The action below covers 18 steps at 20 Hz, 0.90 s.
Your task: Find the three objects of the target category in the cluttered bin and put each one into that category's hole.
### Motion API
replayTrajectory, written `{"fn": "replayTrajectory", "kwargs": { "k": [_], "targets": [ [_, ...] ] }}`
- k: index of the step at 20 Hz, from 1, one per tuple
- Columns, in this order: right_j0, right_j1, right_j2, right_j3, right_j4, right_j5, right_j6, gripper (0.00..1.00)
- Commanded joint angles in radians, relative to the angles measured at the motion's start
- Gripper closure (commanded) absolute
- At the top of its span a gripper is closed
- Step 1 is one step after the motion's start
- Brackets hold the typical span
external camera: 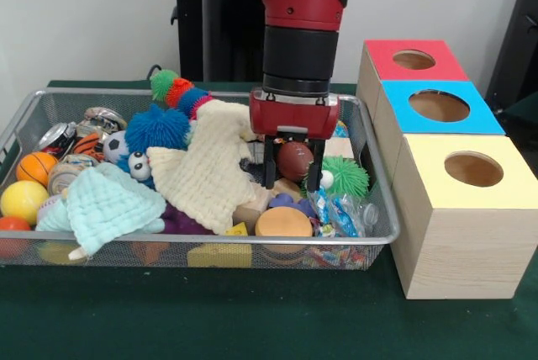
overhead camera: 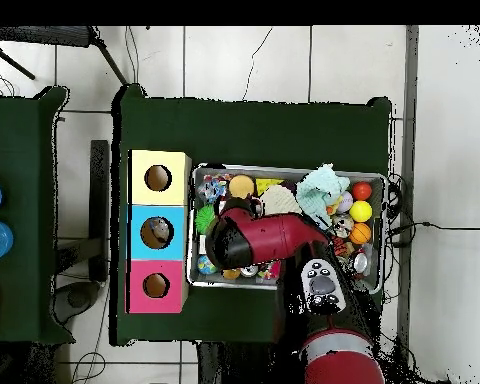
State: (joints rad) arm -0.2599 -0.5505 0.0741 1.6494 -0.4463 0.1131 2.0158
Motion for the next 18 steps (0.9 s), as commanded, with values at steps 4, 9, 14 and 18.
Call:
{"fn": "replayTrajectory", "kwargs": {
  "k": [4, 9, 14, 18],
  "targets": [
    [-0.143, 0.046, 0.264, 0.113, -0.064, 0.048, -0.053, 0.00],
    [-0.208, 0.066, 0.344, 0.132, -0.071, 0.086, -0.089, 0.00],
    [-0.248, 0.084, 0.404, 0.143, -0.077, 0.110, -0.110, 0.00],
    [-0.246, 0.080, 0.403, 0.139, -0.086, 0.127, -0.114, 0.00]
  ]
}}
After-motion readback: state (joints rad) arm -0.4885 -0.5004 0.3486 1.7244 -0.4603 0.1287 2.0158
